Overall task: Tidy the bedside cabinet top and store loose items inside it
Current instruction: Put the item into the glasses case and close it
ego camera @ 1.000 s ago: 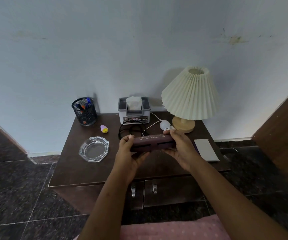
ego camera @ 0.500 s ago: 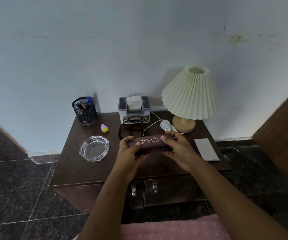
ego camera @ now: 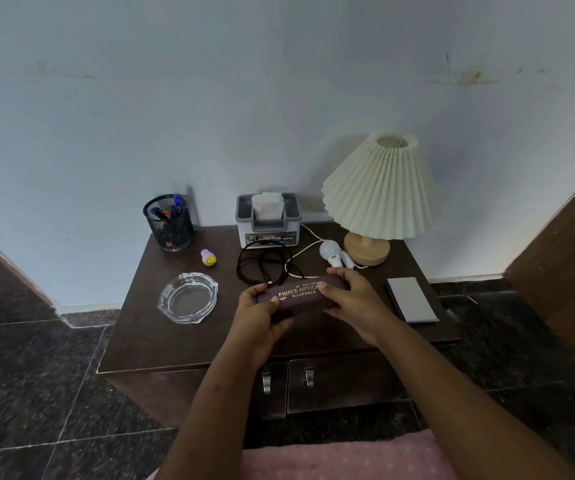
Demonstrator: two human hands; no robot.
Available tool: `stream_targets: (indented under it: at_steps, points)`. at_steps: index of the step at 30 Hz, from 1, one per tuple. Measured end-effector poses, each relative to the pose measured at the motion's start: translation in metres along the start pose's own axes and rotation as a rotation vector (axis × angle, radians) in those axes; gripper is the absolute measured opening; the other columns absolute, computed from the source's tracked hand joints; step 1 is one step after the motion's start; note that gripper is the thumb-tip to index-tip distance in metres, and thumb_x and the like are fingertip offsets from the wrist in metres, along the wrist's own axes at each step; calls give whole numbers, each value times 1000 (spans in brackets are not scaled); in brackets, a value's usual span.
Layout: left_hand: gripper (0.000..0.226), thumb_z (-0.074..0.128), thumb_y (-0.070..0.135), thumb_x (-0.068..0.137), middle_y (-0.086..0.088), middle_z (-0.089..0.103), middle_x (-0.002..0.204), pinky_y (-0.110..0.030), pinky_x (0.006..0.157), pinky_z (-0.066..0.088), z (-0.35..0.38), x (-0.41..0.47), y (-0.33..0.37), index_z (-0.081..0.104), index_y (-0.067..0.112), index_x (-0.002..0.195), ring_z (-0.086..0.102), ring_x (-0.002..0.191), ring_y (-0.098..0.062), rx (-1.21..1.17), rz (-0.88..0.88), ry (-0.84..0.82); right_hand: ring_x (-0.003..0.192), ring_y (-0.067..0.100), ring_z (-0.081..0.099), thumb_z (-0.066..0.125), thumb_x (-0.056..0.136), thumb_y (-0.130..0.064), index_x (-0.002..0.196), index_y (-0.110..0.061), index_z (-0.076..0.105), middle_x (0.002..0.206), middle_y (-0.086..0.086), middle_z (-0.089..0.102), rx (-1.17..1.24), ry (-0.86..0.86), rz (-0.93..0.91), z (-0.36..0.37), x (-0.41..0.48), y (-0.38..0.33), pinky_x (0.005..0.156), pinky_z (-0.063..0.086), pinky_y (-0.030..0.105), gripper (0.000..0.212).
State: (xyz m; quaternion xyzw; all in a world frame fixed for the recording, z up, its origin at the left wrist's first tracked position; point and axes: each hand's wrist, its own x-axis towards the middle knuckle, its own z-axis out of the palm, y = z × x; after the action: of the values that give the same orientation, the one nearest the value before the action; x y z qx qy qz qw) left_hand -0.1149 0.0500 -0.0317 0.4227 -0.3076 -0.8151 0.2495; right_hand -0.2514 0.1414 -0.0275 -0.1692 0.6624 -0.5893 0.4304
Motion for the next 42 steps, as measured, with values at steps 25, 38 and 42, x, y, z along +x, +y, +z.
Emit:
stream_targets:
  at_steps: [25,38,42]
  points:
    - [61,62,6,83,-7,52,133,-23,95,42,1,8,-41,42,22,138,52,117,-19,1094,262,-53,135,25,36,63,84,-26,142,-38,32,153,-5,27,-1537,40,-326,-31,31,13,110,18,50,66]
    - [84,56,8,90,-7,-13,159,-12,96,19,23,12,-49,0,23,151,12,146,-21,1293,191,-338,143,29,17,54,91,-25,144,-39,28,154,4,24,-1593,271,-217,-27,28,23,111,5,59,61]
    - [87,60,16,89,-9,-11,159,-18,107,16,25,13,-42,-1,17,151,2,147,-22,1321,165,-332,143,28,14,50,90,-21,145,-38,24,154,3,22,-1536,334,-176,-26,29,25,111,6,60,63]
